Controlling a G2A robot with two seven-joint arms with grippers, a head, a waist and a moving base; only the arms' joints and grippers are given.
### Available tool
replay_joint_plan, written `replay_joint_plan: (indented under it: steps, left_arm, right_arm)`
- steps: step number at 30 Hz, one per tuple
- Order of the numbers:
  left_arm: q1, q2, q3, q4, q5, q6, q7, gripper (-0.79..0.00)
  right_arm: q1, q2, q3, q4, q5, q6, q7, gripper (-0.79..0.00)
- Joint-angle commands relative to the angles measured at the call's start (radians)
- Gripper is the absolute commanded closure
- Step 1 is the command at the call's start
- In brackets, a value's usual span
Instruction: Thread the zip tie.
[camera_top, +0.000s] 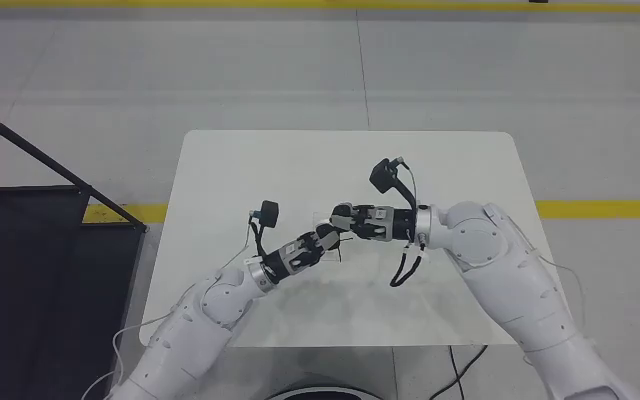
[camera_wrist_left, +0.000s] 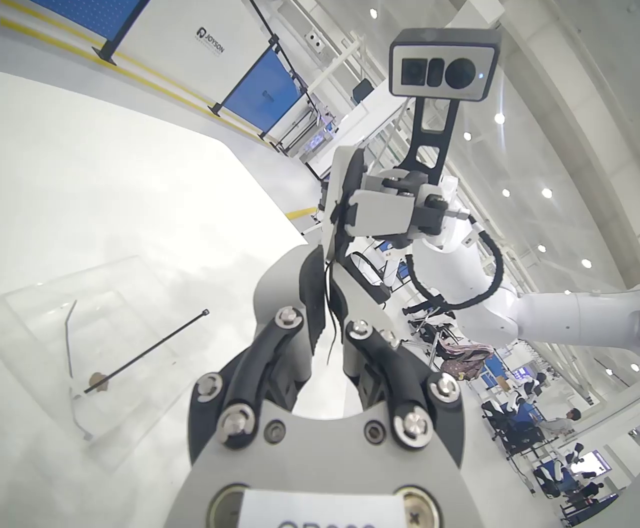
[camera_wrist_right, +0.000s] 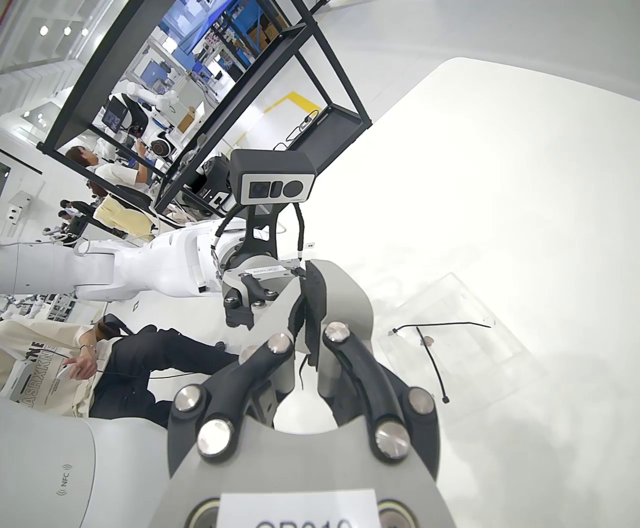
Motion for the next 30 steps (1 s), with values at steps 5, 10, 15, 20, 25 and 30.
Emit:
replay_joint_plan:
  steps: [5,10,15,20,25,30]
  left_arm:
    - [-0.003,-0.004,-0.001,0.009,0.000,0.002,0.002,0.000]
    - [-0.004,-0.006,-0.009,0.008,0.002,0.004,0.005,0.000]
    - [-0.004,-0.007,-0.020,0.005,-0.001,0.007,0.009,0.000]
    - [-0.003,-0.007,-0.033,-0.020,0.004,0.005,0.005,0.000]
    - [-0.004,-0.007,-0.036,-0.029,-0.005,-0.012,-0.012,0.000]
    - [-0.004,-0.007,-0.036,-0.029,-0.005,-0.012,-0.012,0.000]
  right_arm:
    - [0.005,-0.002,0.000,0.009,0.005,0.003,0.003,0.000]
    - [-0.009,0.001,0.019,0.001,0.006,0.000,-0.008,-0.622]
    - [-0.048,0.015,0.071,-0.013,0.008,-0.014,-0.031,-0.785]
    - [-0.122,0.036,0.147,-0.045,0.048,-0.063,-0.035,-0.785]
    - [-0.196,0.055,0.210,-0.091,0.066,-0.077,-0.030,-0.785]
    - [-0.196,0.055,0.210,-0.091,0.066,-0.077,-0.030,-0.785]
